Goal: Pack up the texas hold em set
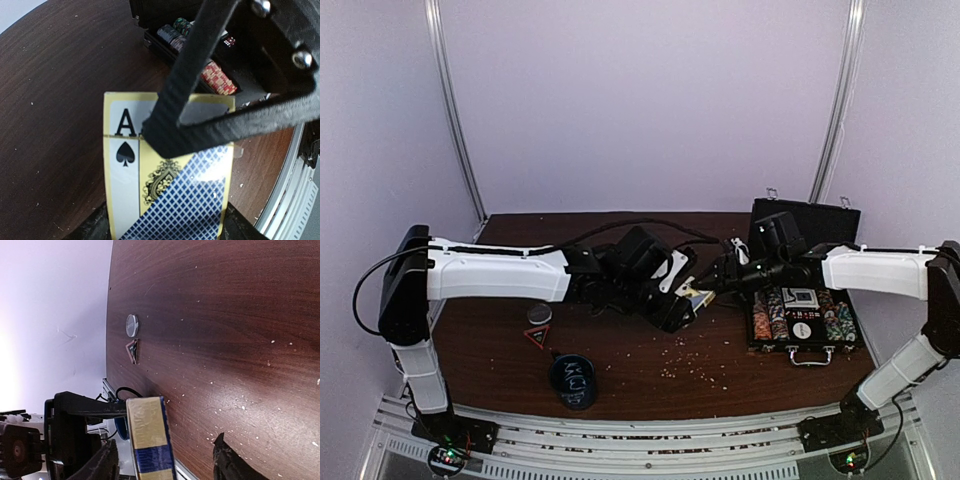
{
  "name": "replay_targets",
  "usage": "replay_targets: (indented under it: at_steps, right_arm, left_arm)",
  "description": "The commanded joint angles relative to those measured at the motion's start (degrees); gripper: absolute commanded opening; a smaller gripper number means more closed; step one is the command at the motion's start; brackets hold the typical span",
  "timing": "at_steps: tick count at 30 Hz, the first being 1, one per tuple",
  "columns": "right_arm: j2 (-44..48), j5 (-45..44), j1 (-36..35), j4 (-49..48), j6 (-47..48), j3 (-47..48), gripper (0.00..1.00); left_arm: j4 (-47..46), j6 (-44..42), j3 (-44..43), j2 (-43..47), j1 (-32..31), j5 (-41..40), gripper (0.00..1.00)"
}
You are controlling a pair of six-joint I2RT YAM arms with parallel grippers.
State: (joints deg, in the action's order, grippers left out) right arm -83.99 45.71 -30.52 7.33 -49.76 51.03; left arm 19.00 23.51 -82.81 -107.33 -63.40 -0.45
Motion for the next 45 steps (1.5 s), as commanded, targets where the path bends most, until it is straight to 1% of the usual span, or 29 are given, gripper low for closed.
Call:
replay_targets:
  at_steps: [1,6,8,9,10,11,12,13,15,16,19,23,26,29,32,34,40,45]
  right_arm:
    - [-0.95,1.21,-2.05,-2.91,-1.56,2.08,0.56]
    - [-0.56,1.74,-2.21,-5.71,-3.66,1.51,0.37]
    - [-0.12,1.68,-2.21,-6.8,-4.53,0.9,0.27]
    - [0.25,1.53,-2.22,-7.09,-4.76,0.73,0.23]
    - [0.61,1.15,-2.18,-7.06,-4.82,0.66,0.18]
    - [1.05,0.69,-2.13,-6.9,-4.61,0.66,0.13]
    - [1.55,0.2,-2.02,-6.54,-4.33,0.73,0.09]
    - [2.21,-0.63,-1.65,-6.05,-3.96,0.81,0.05]
    - [3.81,-2.78,-0.61,-4.3,-2.48,0.81,0.01]
    - [4.77,-4.3,0.3,-2.68,-1.29,0.86,0.0]
    - [8.8,-11.21,4.19,7.95,4.11,0.89,0.0]
    - [15.8,-22.27,11.96,21.78,11.11,-0.42,0.0]
    - [21.76,-29.24,18.9,28.45,15.01,-1.74,0.0]
    - [26.12,-36.6,23.61,32.56,17.5,-3.39,0.0]
    - [28.87,-42.35,24.36,33.56,16.89,-6.4,0.0]
    - [29.77,-44.28,24.45,33.15,15.8,-8.86,0.0]
    - [32.45,-43.92,24.46,27.9,14.83,-14.53,0.0]
    - [32.23,-43.46,24.46,23.82,14.29,-16.45,0.0]
  left_arm:
    - [-6.0,1.31,0.43,2.65,-0.45,-0.59,0.57]
    - [-6.17,1.58,0.71,2.65,-0.59,-1.08,0.57]
    - [-6.24,1.96,0.87,2.78,-0.59,-1.5,0.58]
    - [-6.27,2.21,1.01,2.86,-0.59,-1.82,0.61]
    - [-6.26,2.55,1.24,3.03,-0.59,-2.21,0.66]
    - [-6.34,2.97,1.51,3.27,-0.59,-2.78,0.75]
    - [-6.58,3.48,1.88,3.65,-0.58,-3.67,0.81]
    - [-6.94,4.11,2.51,4.17,-0.58,-4.71,0.86]
    - [-7.8,5.29,4.16,5.59,-0.51,-6.88,0.9]
    - [-8.17,5.93,5.02,6.61,-0.39,-7.87,0.91]
    - [-8.63,8.06,8.79,9.04,0.56,-9.23,0.92]
    - [-7.0,11.34,14.21,12.38,2.83,-9.71,0.92]
    - [-5.55,12.32,17.89,15.1,4.66,-9.95,0.92]
    - [-5.29,13.13,21.39,17.98,7.19,-9.65,0.92]
    - [-6.01,13.97,24.21,20.43,9.39,-9.13,0.93]
    - [-6.67,14.26,25.33,21.19,10.28,-8.88,0.93]
    - [-6.74,14.98,25.34,21.33,11.69,-8.61,0.92]
    - [-5.14,16.26,24.56,20.73,11.97,-8.73,0.93]
